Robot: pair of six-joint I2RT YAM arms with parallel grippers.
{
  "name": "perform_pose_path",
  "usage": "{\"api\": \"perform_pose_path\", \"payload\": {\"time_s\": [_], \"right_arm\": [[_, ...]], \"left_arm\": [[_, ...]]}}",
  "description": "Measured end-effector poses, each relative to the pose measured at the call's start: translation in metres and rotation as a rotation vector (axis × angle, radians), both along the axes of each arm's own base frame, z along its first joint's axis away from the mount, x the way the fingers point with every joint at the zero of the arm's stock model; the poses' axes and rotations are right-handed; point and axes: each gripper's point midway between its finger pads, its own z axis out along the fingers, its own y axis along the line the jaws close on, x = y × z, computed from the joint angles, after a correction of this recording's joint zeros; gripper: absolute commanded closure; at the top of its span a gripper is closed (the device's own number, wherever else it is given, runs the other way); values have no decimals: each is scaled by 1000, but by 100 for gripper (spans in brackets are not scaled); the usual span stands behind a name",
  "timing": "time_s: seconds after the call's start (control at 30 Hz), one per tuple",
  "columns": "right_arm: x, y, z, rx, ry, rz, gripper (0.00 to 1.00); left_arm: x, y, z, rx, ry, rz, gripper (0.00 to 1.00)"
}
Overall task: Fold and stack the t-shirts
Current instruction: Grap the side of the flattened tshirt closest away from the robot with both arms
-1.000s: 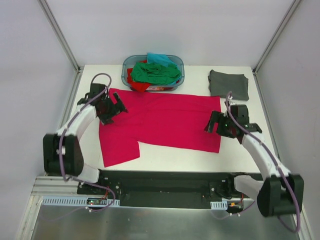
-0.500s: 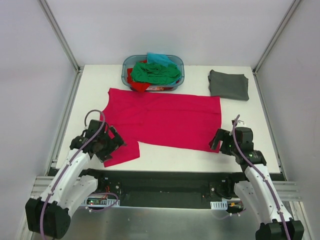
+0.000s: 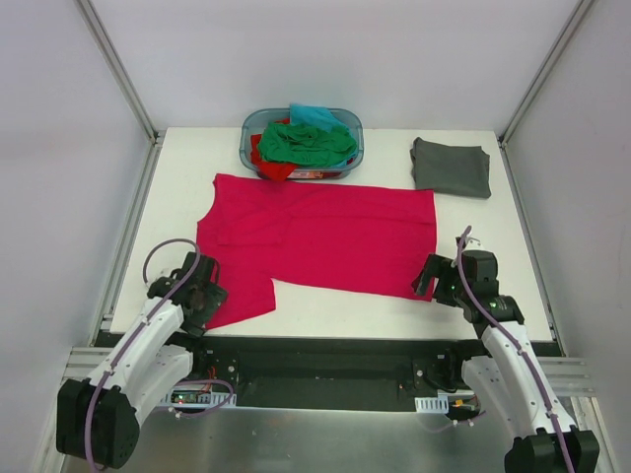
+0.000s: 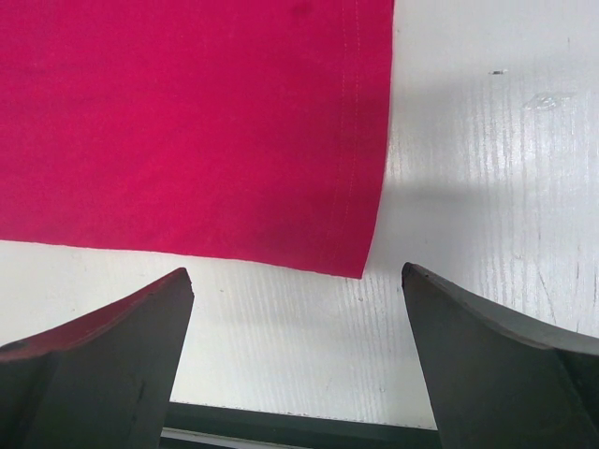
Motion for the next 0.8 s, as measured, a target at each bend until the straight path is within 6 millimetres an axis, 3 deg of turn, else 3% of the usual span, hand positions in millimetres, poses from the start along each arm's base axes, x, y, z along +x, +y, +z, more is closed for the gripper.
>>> {"api": "perform_pose_path", "payload": {"time_s": [0.13, 0.23, 0.5, 0.63, 0.67, 0.8], "right_arm": [[1, 0, 1, 0, -7, 0, 4], [1, 0, -1, -2, 1, 1, 4], [1, -1, -1, -4, 4, 0, 4], [1, -1, -2, -5, 7, -1, 4], [1, -1, -2, -5, 8, -1, 4], [0, 0, -3, -5, 14, 2, 4]], "left_arm": [[-3, 4, -6, 27, 43, 18, 32], [-4, 5, -8, 36, 60, 18, 47], [-4, 6, -10, 50, 96, 7, 62], [-1, 5, -9, 47, 84, -1, 89], [1, 5, -9, 45, 77, -2, 100], [11, 1, -7, 30, 35, -14, 100]]}}
